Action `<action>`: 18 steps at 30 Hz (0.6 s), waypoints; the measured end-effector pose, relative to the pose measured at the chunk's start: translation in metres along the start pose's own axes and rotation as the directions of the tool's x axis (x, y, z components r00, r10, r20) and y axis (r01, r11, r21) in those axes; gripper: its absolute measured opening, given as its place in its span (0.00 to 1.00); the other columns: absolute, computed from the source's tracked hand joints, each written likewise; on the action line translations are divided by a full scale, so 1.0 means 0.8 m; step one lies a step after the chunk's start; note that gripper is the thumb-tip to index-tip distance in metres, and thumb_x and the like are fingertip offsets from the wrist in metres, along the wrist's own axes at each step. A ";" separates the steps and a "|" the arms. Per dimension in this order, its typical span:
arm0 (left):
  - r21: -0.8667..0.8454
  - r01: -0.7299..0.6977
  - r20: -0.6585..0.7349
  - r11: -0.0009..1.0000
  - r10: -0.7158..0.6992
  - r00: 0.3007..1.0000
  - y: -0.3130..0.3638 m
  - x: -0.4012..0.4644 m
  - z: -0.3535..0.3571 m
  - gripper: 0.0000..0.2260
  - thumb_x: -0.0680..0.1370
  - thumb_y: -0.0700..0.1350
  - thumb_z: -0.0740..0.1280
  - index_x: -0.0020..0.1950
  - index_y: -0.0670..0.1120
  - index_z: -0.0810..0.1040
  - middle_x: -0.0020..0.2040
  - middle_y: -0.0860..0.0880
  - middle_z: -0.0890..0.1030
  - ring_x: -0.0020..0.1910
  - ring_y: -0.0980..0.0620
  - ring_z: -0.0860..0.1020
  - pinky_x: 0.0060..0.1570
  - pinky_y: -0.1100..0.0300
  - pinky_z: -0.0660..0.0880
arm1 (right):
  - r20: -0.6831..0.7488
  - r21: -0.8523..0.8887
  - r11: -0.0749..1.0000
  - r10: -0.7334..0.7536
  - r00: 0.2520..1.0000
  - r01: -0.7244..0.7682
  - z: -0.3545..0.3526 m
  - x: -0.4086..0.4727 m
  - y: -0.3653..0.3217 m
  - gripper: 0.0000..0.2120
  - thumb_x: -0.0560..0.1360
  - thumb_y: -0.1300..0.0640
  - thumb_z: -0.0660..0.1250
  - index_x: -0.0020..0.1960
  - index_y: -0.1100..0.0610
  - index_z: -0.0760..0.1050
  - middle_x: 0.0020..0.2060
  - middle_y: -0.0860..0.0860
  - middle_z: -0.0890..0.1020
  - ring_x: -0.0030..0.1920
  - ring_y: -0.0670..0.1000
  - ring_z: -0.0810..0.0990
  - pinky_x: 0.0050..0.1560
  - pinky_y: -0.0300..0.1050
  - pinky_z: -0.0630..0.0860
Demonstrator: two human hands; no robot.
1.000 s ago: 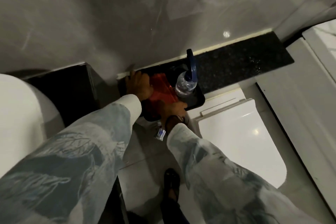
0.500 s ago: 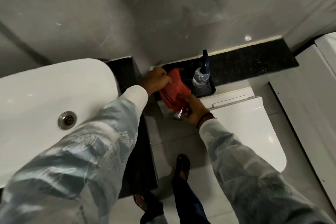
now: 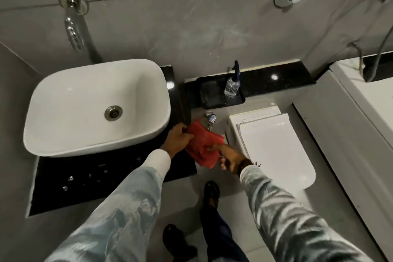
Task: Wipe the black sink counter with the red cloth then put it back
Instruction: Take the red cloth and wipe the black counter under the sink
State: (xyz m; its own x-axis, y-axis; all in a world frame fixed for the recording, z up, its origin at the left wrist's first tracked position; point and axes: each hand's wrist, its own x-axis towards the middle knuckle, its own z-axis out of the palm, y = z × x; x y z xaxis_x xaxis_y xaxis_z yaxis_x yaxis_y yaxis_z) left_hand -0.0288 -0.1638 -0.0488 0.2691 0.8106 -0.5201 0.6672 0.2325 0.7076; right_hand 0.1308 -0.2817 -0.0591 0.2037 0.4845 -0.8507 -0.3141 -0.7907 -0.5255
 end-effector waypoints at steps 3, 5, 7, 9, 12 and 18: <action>0.018 0.037 -0.029 0.999 -0.036 0.999 -0.056 -0.022 -0.013 0.10 0.75 0.42 0.72 0.55 0.43 0.78 0.57 0.38 0.82 0.57 0.39 0.81 0.57 0.52 0.77 | -0.020 -0.076 0.996 -0.055 0.998 0.053 0.027 0.000 0.025 0.08 0.73 0.59 0.77 0.44 0.53 0.78 0.32 0.51 0.72 0.24 0.46 0.61 0.22 0.33 0.56; 0.024 0.044 -0.092 0.999 -0.041 0.995 -0.087 -0.032 -0.021 0.14 0.75 0.42 0.72 0.60 0.42 0.78 0.59 0.38 0.82 0.59 0.39 0.81 0.60 0.51 0.77 | -0.027 -0.150 0.987 -0.061 0.998 0.056 0.046 0.002 0.034 0.11 0.72 0.57 0.79 0.45 0.53 0.76 0.32 0.51 0.72 0.25 0.48 0.62 0.23 0.34 0.57; 0.020 0.056 -0.165 0.998 -0.052 0.985 -0.105 -0.039 -0.025 0.16 0.75 0.41 0.71 0.61 0.40 0.77 0.59 0.37 0.83 0.60 0.38 0.81 0.63 0.49 0.77 | -0.074 -0.241 0.969 -0.076 0.994 0.056 0.054 0.004 0.035 0.13 0.71 0.54 0.80 0.43 0.52 0.75 0.32 0.50 0.75 0.26 0.48 0.65 0.26 0.35 0.59; 0.021 0.060 -0.212 0.998 -0.054 0.976 -0.117 -0.044 -0.023 0.16 0.75 0.41 0.70 0.61 0.40 0.76 0.58 0.36 0.83 0.59 0.36 0.81 0.63 0.46 0.77 | -0.117 -0.325 0.942 -0.121 0.986 0.077 0.053 0.010 0.028 0.12 0.73 0.51 0.78 0.39 0.52 0.76 0.34 0.50 0.80 0.28 0.47 0.70 0.29 0.34 0.62; 0.304 0.069 -0.330 0.950 0.037 0.943 -0.121 -0.059 -0.002 0.18 0.75 0.44 0.69 0.64 0.43 0.74 0.61 0.38 0.80 0.61 0.36 0.78 0.62 0.43 0.75 | -0.241 -0.468 0.870 -0.296 0.924 0.157 0.037 0.019 -0.006 0.11 0.75 0.50 0.74 0.41 0.58 0.81 0.46 0.59 0.88 0.37 0.56 0.83 0.38 0.41 0.77; 0.591 -0.079 -0.309 0.803 0.315 0.897 -0.125 -0.066 0.069 0.26 0.79 0.48 0.60 0.76 0.40 0.66 0.77 0.37 0.68 0.76 0.38 0.67 0.76 0.43 0.64 | -0.120 -0.769 0.439 -0.813 0.569 0.464 0.088 0.010 -0.122 0.14 0.75 0.44 0.69 0.53 0.53 0.80 0.49 0.53 0.87 0.53 0.60 0.86 0.51 0.49 0.79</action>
State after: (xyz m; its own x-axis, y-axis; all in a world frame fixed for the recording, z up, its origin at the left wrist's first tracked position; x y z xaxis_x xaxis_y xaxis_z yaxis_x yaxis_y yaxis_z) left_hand -0.0714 -0.2590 -0.1184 0.2374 0.9666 -0.0961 0.9250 -0.1948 0.3261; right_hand 0.0975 -0.1739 -0.0155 0.4829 0.8739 -0.0560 0.6700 -0.4100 -0.6188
